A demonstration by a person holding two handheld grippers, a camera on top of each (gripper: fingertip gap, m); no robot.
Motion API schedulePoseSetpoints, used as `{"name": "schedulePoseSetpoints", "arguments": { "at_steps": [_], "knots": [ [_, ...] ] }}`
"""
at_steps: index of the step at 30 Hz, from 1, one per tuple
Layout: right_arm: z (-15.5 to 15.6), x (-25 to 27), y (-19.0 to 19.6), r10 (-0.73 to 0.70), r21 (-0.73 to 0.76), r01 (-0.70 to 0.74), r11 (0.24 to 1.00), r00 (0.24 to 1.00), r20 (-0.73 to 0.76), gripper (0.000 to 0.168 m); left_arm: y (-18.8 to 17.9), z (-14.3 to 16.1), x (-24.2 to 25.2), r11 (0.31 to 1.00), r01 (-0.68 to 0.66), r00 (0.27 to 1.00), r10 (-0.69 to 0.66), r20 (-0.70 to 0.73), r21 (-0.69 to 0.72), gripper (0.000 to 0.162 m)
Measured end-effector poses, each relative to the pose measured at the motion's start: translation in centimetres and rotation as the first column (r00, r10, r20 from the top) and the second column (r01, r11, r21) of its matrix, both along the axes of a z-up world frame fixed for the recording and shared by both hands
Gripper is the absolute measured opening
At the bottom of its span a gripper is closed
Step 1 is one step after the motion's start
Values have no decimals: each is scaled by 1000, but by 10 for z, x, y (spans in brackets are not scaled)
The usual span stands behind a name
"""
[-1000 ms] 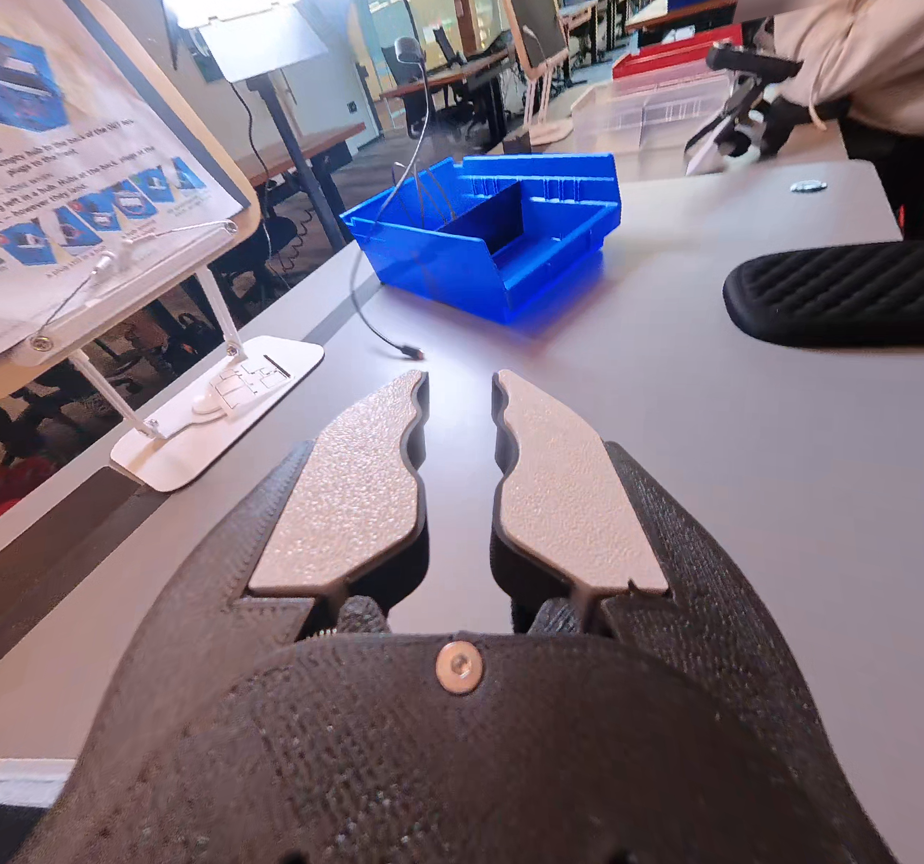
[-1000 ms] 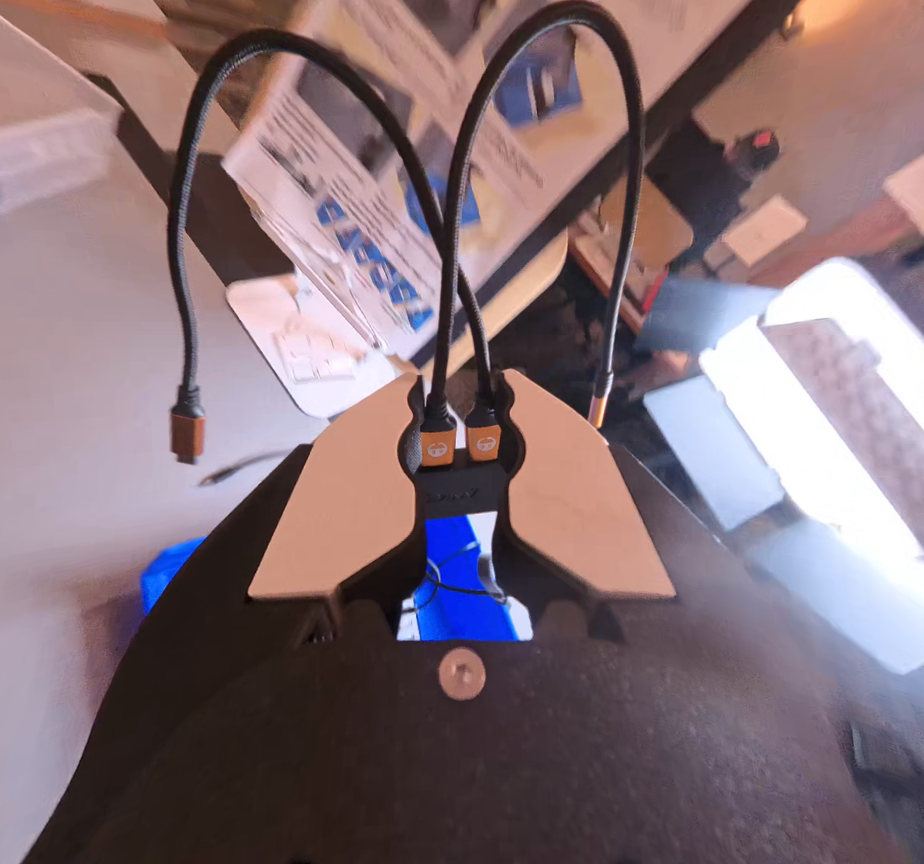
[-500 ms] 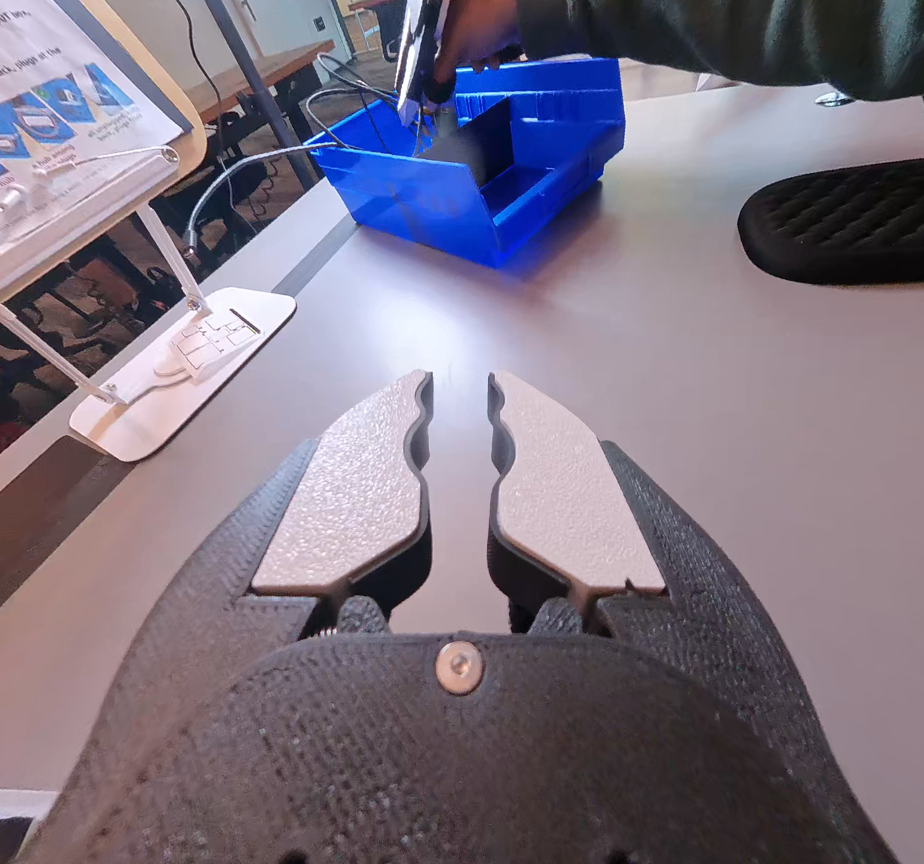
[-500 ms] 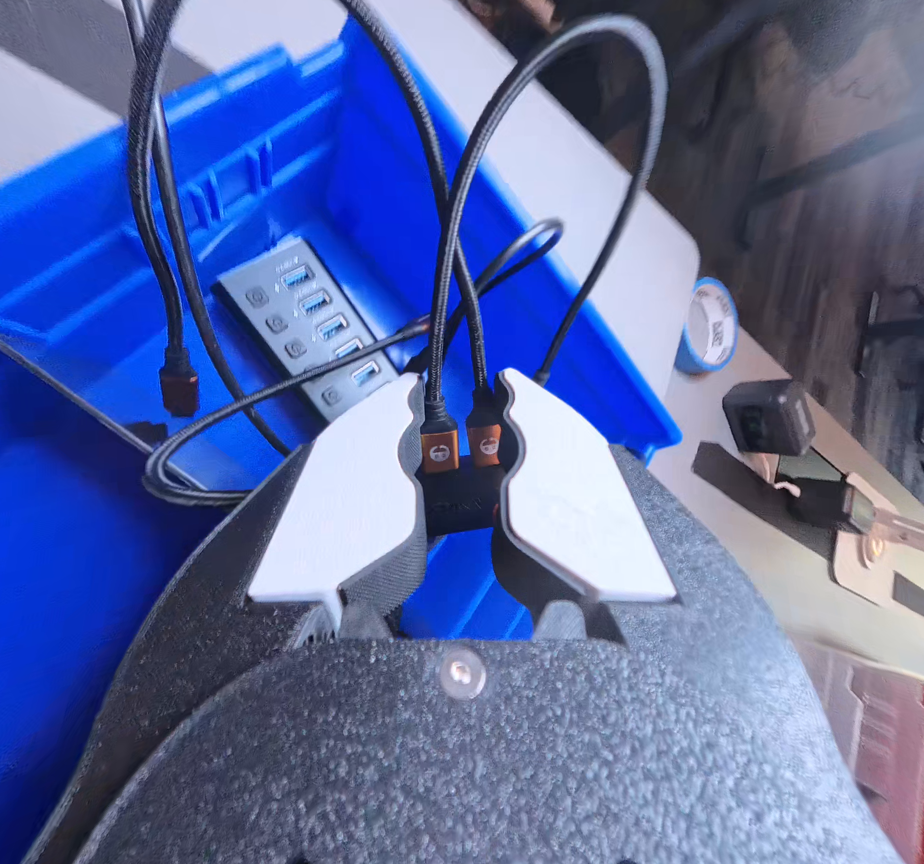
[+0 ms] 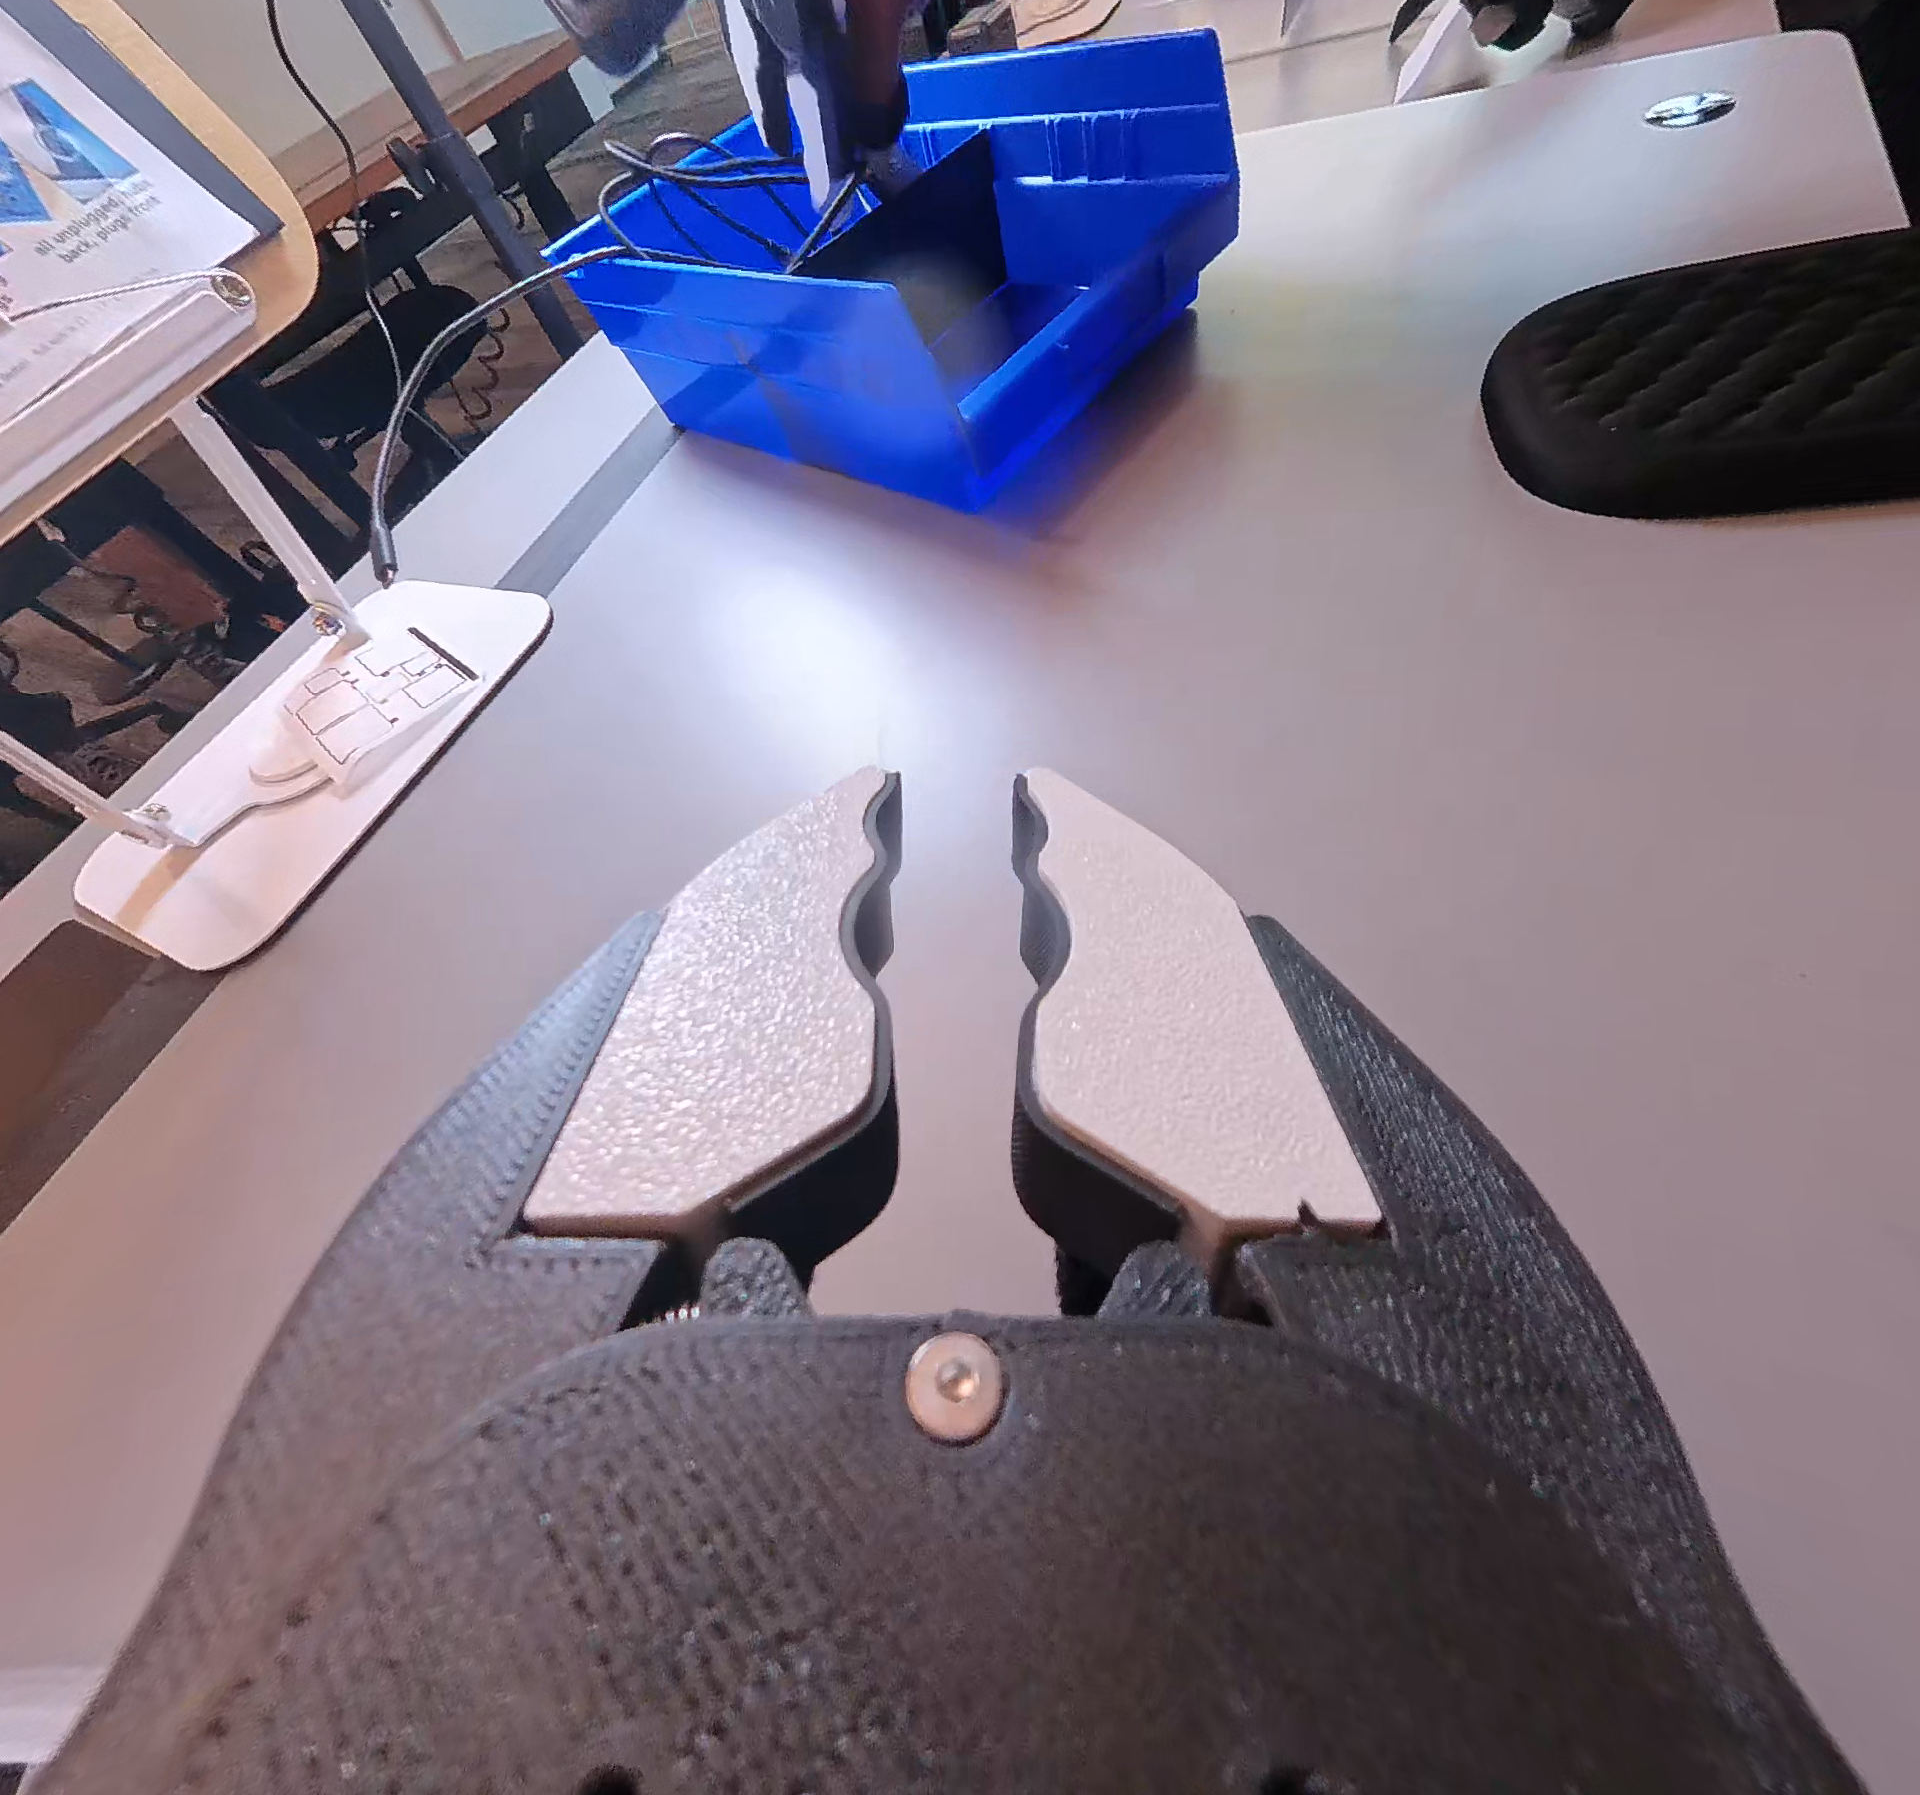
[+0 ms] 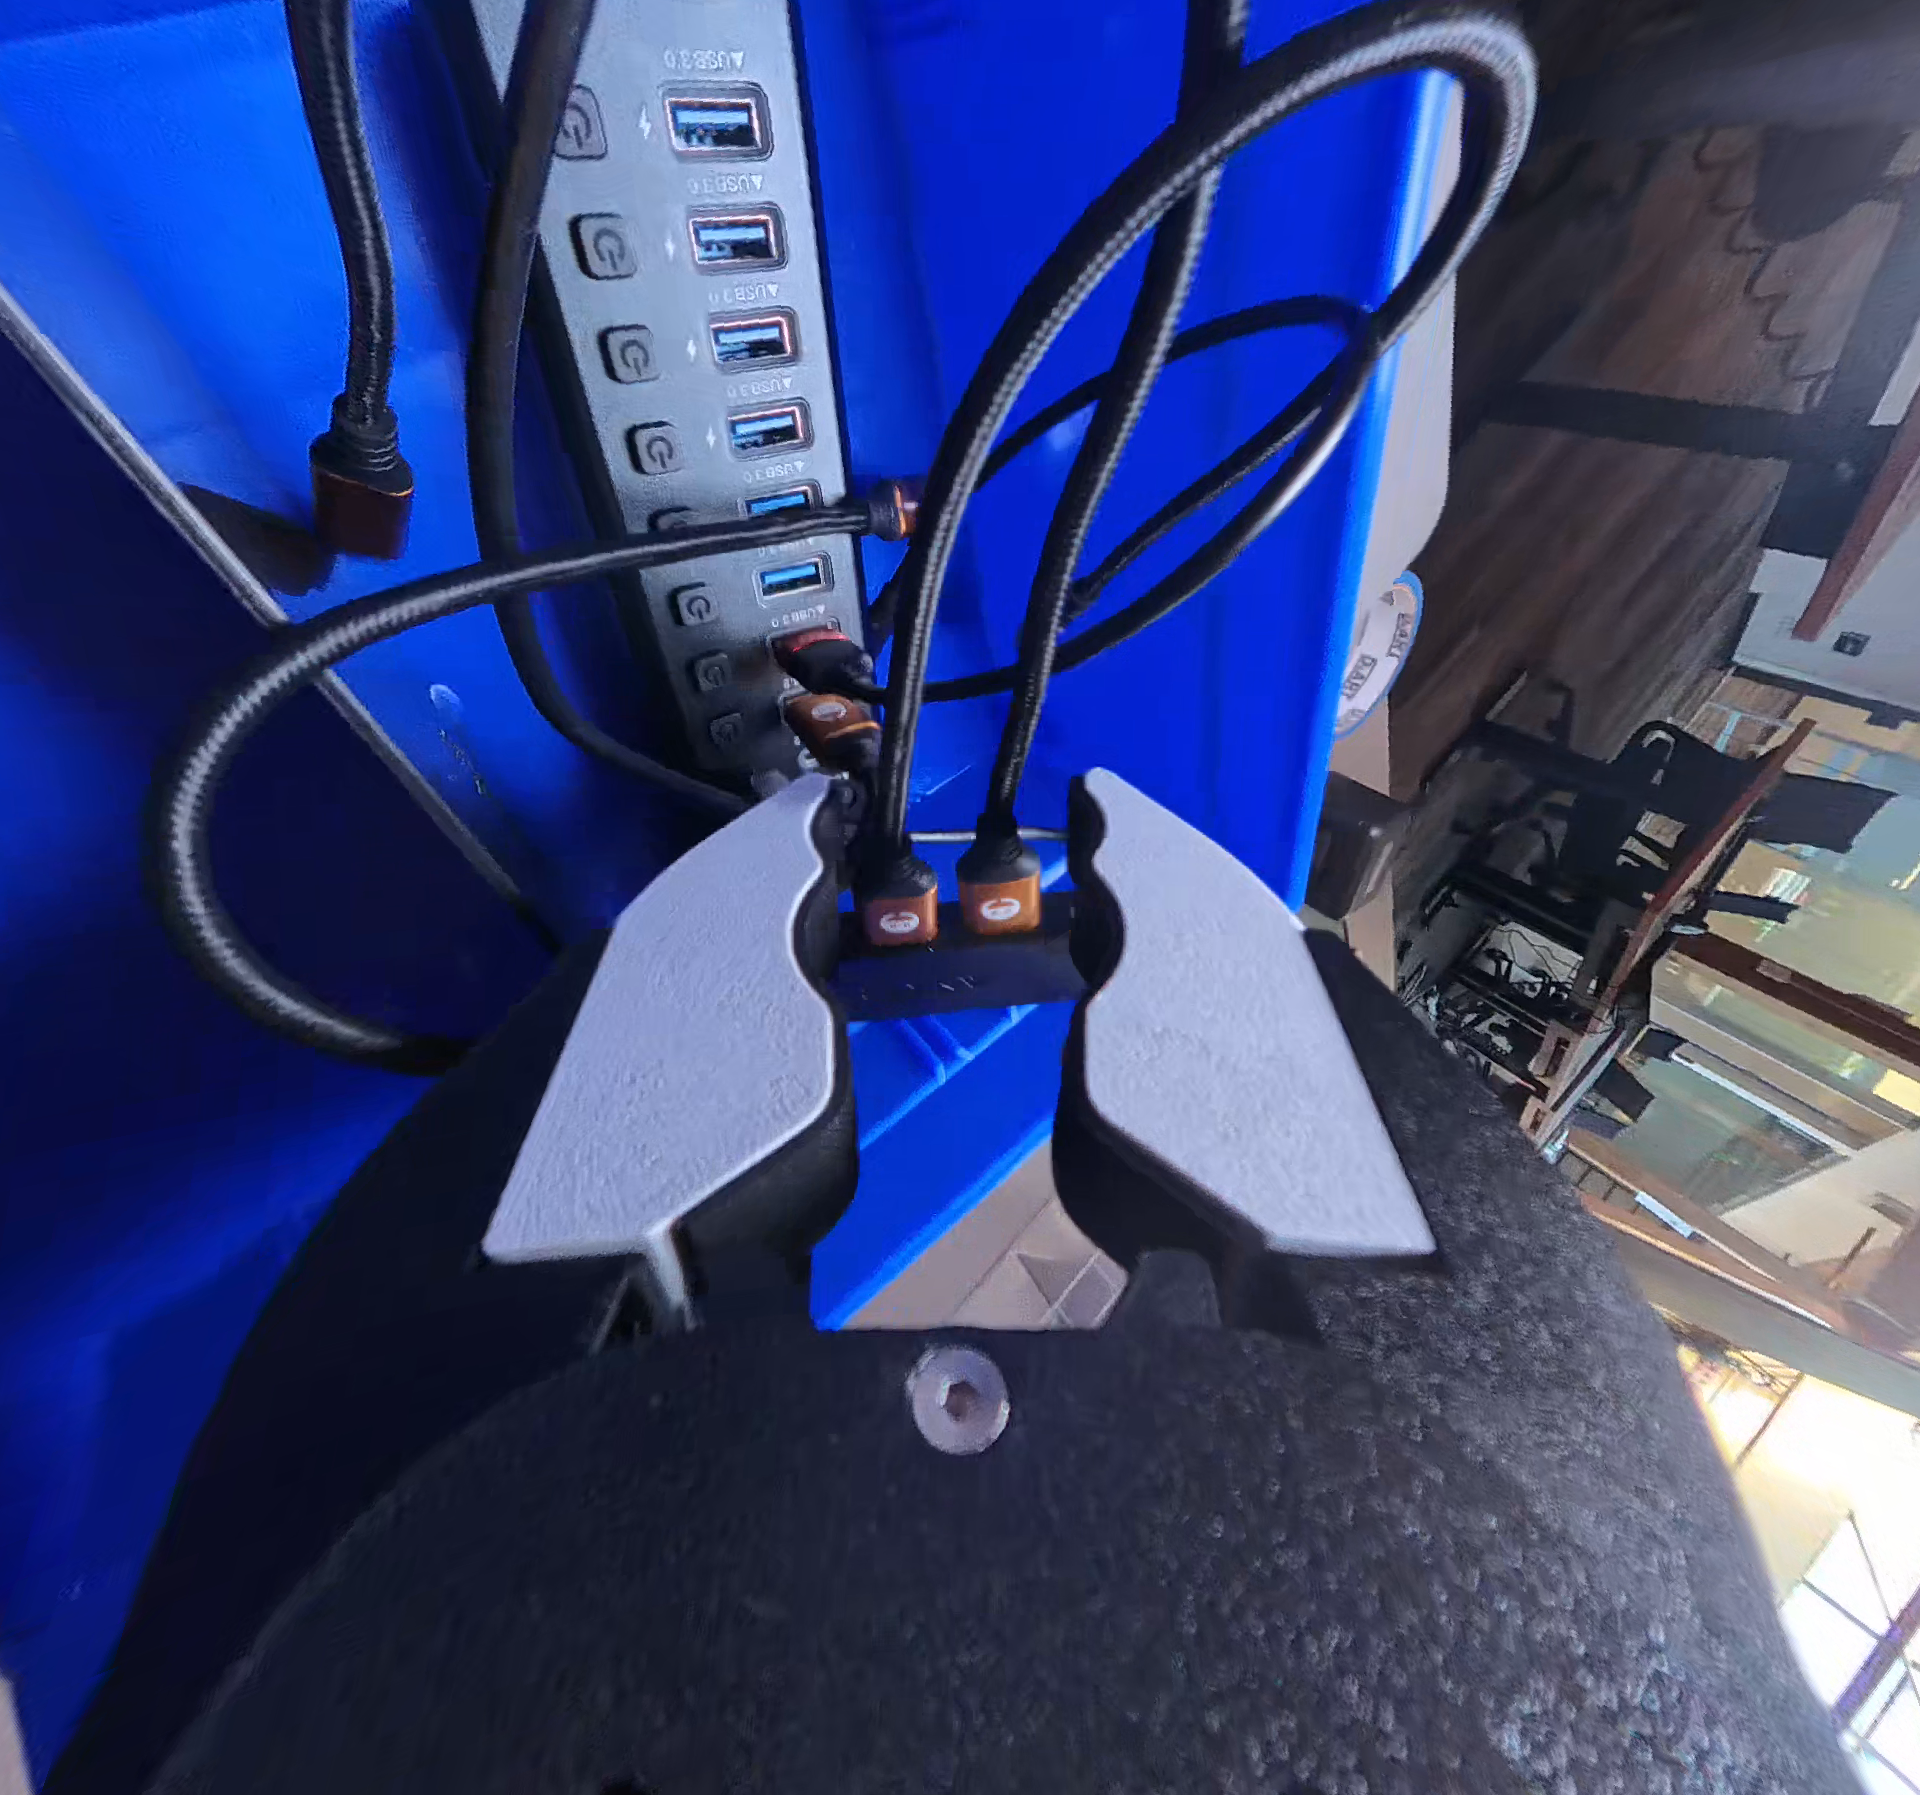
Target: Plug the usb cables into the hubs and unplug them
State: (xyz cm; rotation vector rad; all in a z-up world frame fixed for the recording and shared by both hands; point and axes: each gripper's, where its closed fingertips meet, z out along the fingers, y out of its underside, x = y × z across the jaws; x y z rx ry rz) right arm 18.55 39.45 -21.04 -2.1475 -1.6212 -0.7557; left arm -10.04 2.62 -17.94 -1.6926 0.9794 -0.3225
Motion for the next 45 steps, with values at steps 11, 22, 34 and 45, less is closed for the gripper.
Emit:
{"name": "schedulePoseSetpoints", "arguments": {
  "at_steps": [11,22,34,45],
  "knots": [
    [80,-127,-15,40,-69,-94,993,830,-556,50,2,-4,-1,999,4,1000,-4,22,-34,20],
    [25,-152,23,173,-33,-189,981,945,-278,4,7,-13,-13,997,-7,999,11,52,-77,19],
    [147,8,26,123,387,-281,878,914,386,5,3,-22,2,995,18,1000,-18,2,-93,18],
    [101,14,58,-116,517,-282,808,784,610,4,4,-33,7,994,7,999,-12,-47,-112,16]
  ]
}}
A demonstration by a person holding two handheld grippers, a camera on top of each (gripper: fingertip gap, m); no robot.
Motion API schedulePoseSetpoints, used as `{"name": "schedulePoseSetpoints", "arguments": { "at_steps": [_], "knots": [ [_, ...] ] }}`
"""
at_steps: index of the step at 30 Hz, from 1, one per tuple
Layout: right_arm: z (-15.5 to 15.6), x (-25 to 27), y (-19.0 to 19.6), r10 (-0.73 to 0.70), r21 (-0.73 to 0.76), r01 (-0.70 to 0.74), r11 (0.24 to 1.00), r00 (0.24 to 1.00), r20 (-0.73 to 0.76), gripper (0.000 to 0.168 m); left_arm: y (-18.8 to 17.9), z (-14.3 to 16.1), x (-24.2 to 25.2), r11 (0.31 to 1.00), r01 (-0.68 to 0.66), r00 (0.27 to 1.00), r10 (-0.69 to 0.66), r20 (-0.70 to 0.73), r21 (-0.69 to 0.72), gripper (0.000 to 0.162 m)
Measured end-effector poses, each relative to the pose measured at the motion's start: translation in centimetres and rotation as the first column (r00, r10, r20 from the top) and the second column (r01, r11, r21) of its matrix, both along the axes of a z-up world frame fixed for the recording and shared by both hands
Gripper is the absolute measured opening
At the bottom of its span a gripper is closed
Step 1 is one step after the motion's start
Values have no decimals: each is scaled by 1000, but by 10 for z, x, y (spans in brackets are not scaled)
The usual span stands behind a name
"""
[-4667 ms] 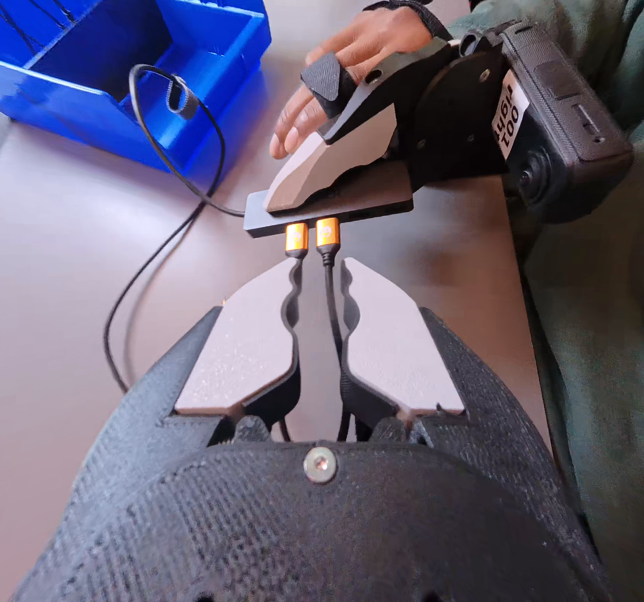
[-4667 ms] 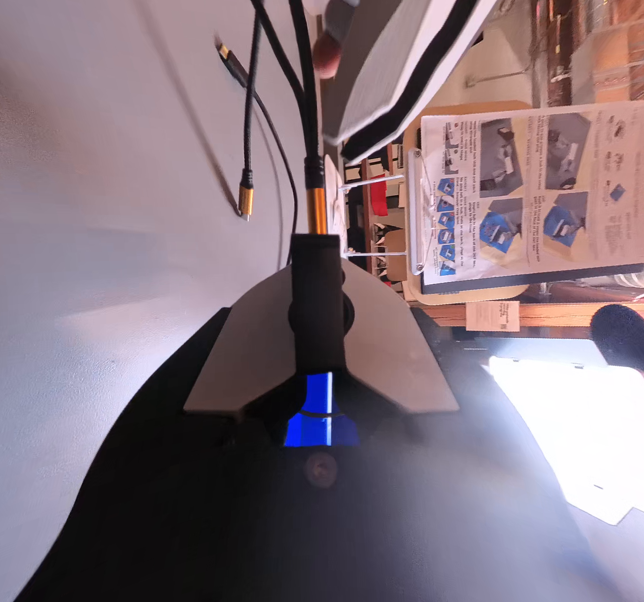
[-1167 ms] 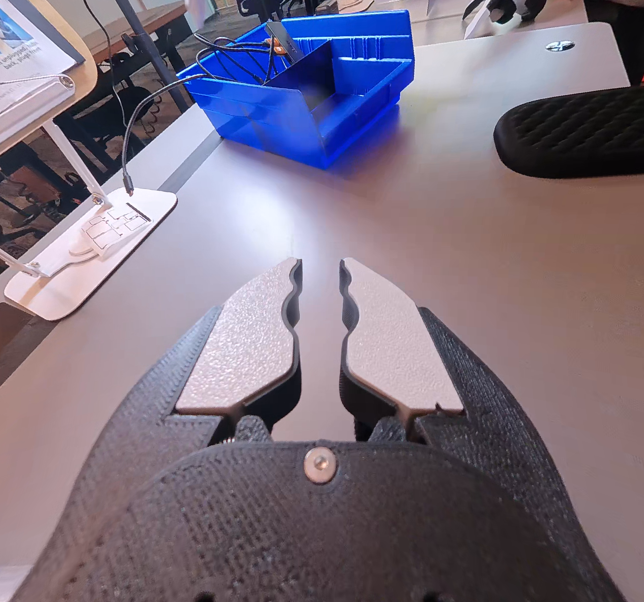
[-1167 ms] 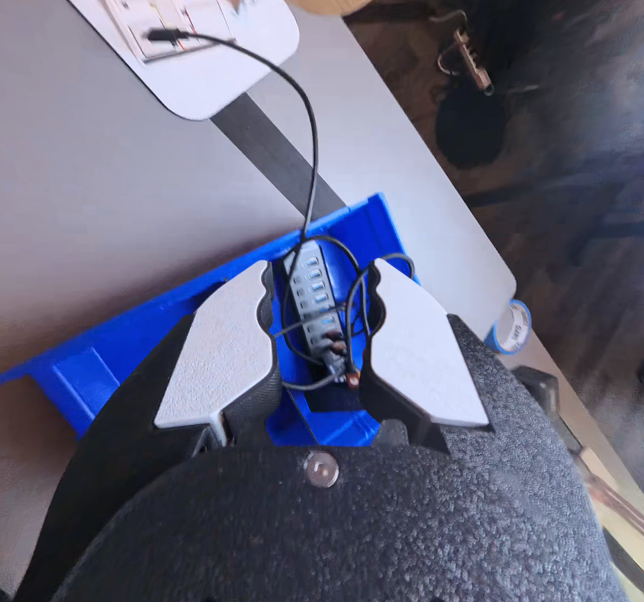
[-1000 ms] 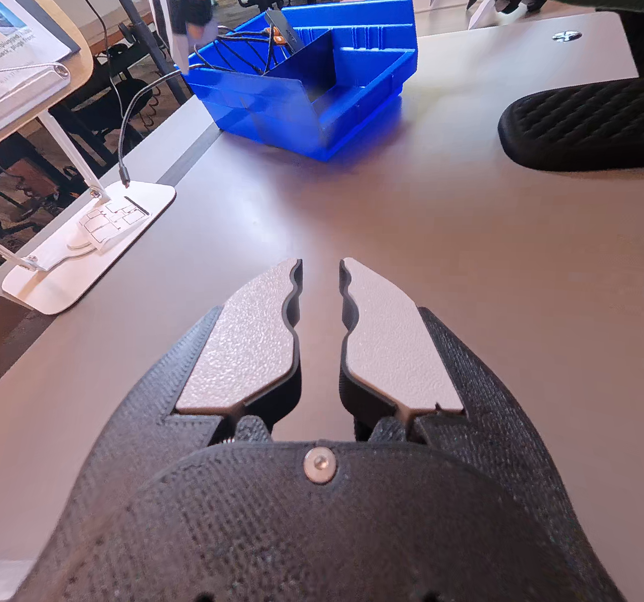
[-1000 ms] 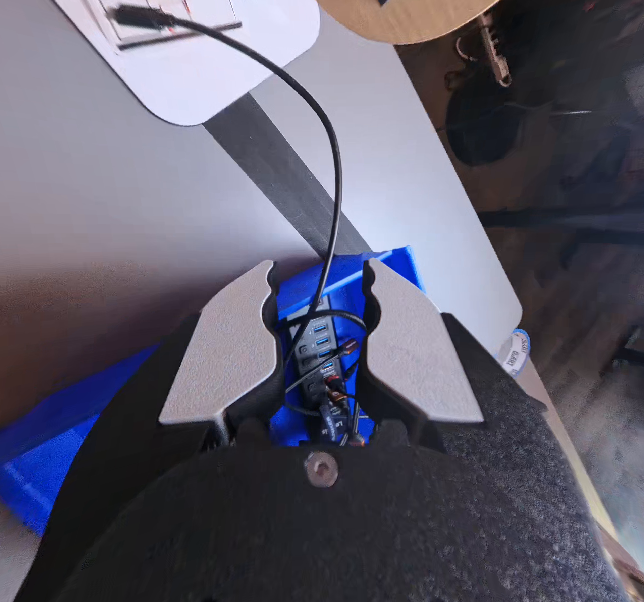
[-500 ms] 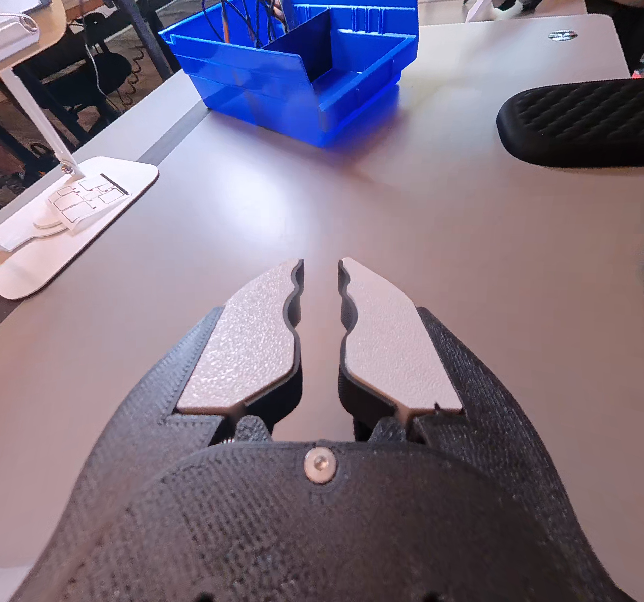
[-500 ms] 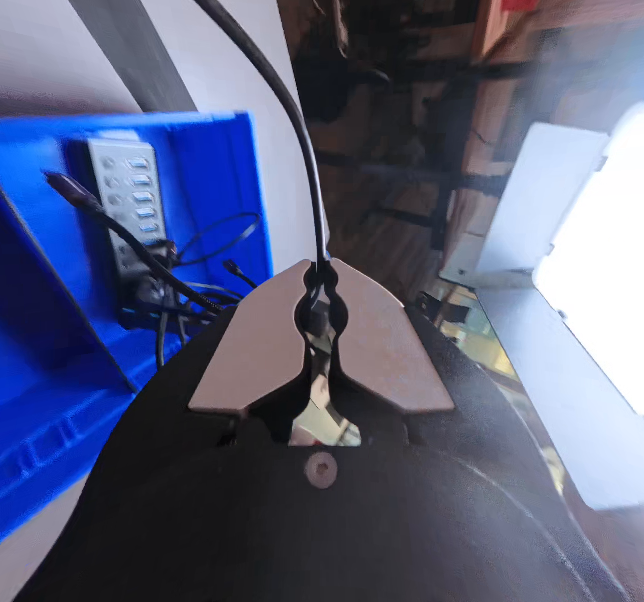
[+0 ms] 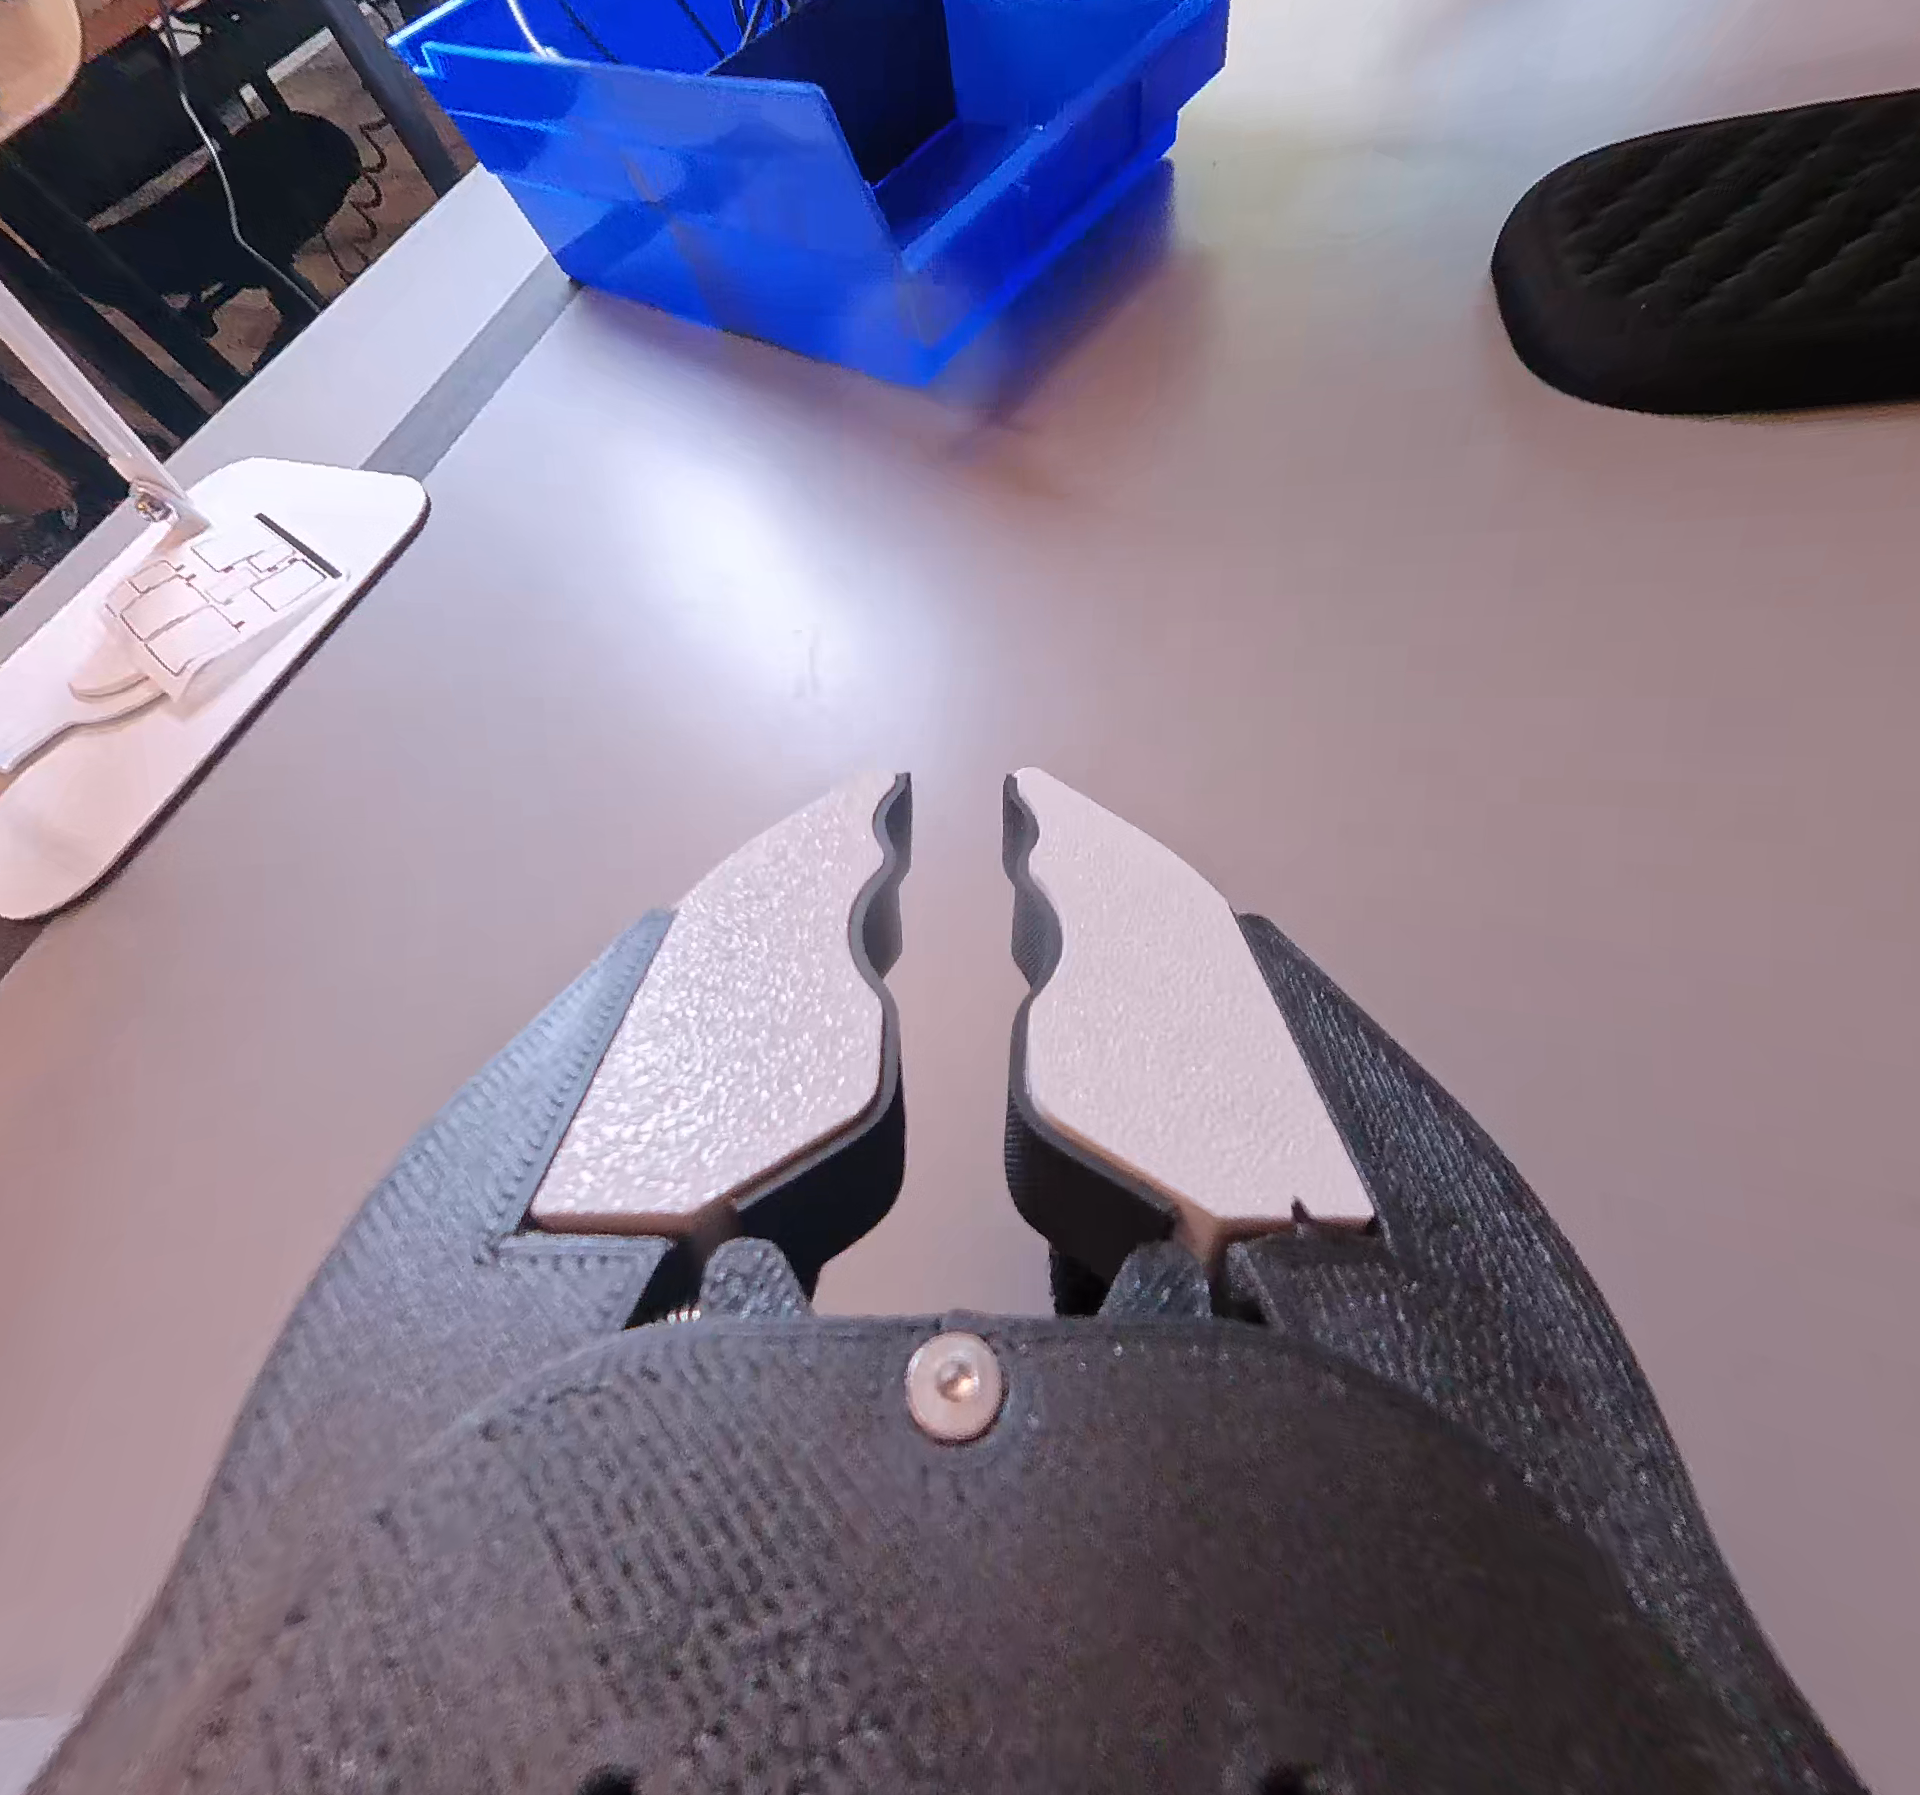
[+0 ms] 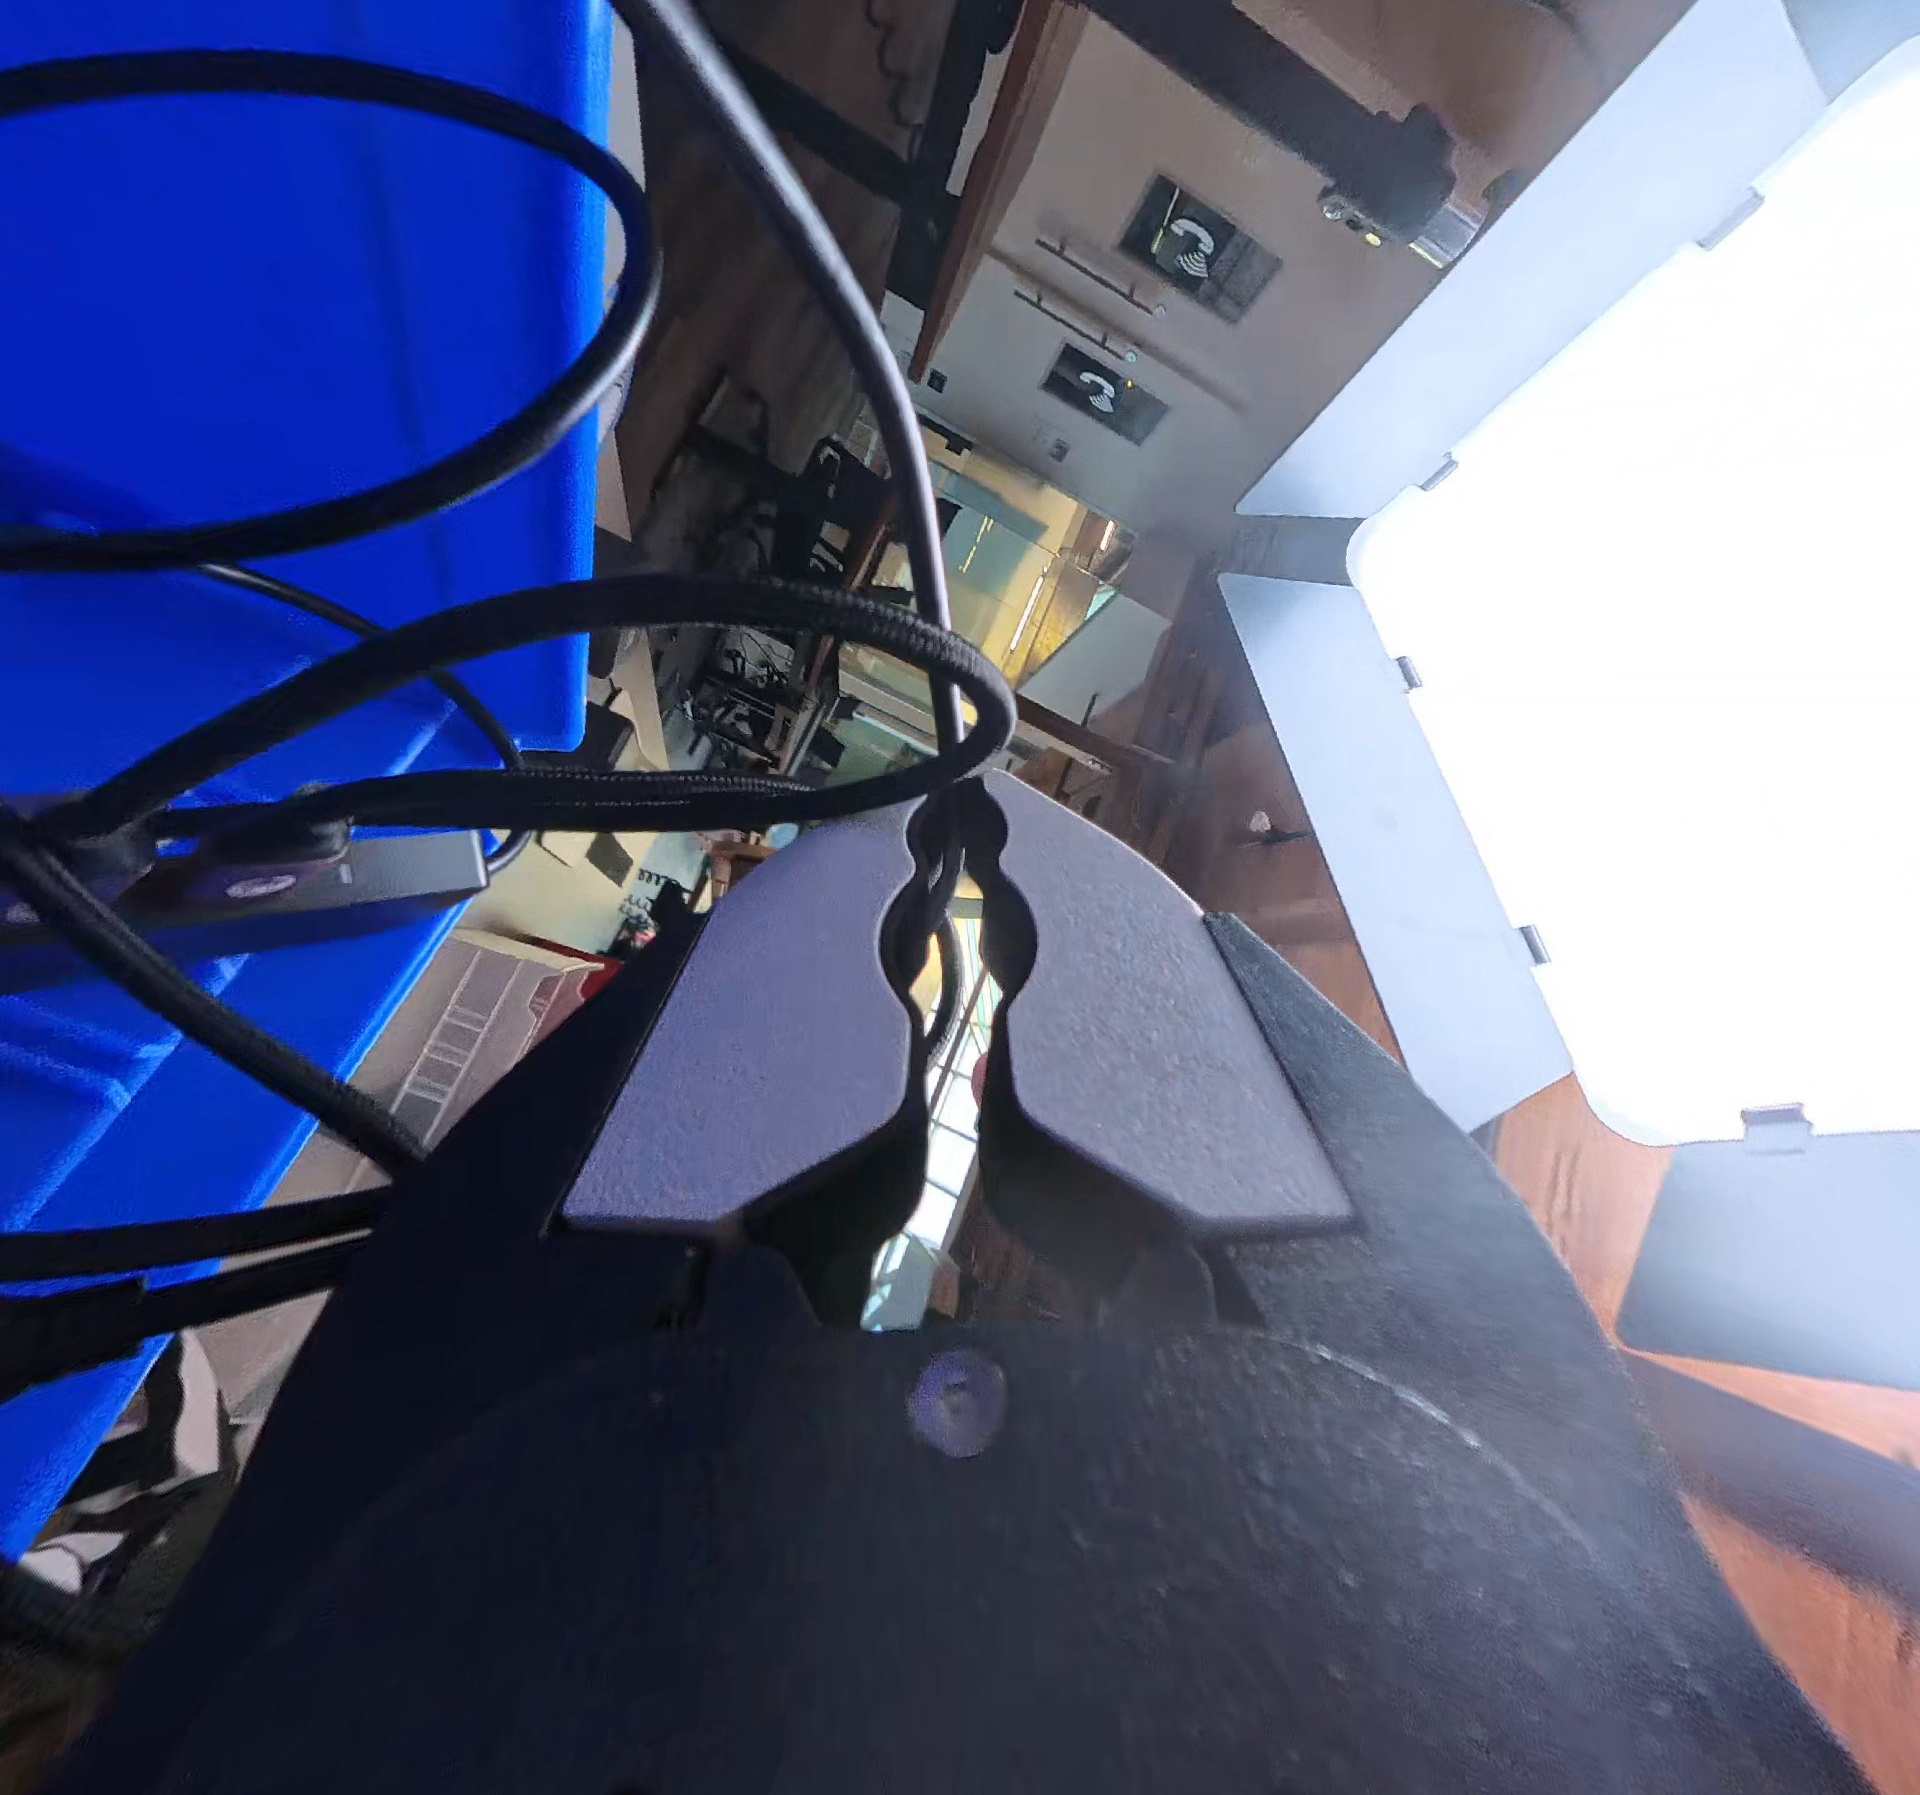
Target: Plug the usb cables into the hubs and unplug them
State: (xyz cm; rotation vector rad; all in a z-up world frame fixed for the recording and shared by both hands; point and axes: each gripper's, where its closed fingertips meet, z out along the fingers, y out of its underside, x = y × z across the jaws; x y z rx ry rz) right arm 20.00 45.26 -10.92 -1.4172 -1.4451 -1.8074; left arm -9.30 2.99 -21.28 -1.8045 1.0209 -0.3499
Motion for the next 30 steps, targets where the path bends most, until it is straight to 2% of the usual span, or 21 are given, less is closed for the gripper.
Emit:
{"name": "schedulePoseSetpoints", "arguments": {
  "at_steps": [3,6,11,13,14,15,17,19,23,25,26,27,30],
  "knots": [
    [-6,0,13,-30,-2,30,1000,999,29,4,1,-5,-4,1000,-5,1000,6,6,-21,16],
    [-19,-13,12,26,-48,-22,999,995,91,5,2,-9,-6,999,-3,1000,3,16,-44,16],
    [-50,-52,-17,192,-205,-202,958,979,-68,4,2,-6,-7,999,10,999,-9,35,-40,16],
    [-54,-67,-29,217,-232,-261,937,956,-199,5,2,-3,-8,1000,3,999,-2,38,-31,18],
    [-58,-75,-37,210,-274,-295,915,930,-301,12,2,-1,-9,1000,-2,999,2,39,-23,20],
    [-64,-86,-49,184,-331,-343,879,885,-428,24,2,2,-10,1000,-9,999,10,41,-12,22],
    [-68,-110,-75,81,-403,-447,799,744,-664,41,2,12,-13,999,-28,998,27,57,18,26],
    [-61,-125,-96,-22,-424,-514,746,617,-787,59,2,24,-18,998,-48,996,44,82,45,28],
    [-23,-144,-146,-91,-299,-688,661,321,-943,63,-5,52,-48,984,-140,986,129,101,108,33],
    [-12,-137,-176,-107,-247,-737,629,233,-967,63,-13,62,-75,970,-204,977,193,93,130,34],
    [-13,-130,-191,-119,-247,-751,613,220,-968,63,-19,62,-91,964,-235,971,228,71,127,36],
    [-20,-120,-206,-137,-274,-756,595,240,-961,61,-25,59,-109,956,-268,963,266,30,121,37],
    [-70,-87,-253,-216,-477,-718,506,430,-877,64,-40,26,-177,919,-392,893,394,-217,54,42]
  ]
}}
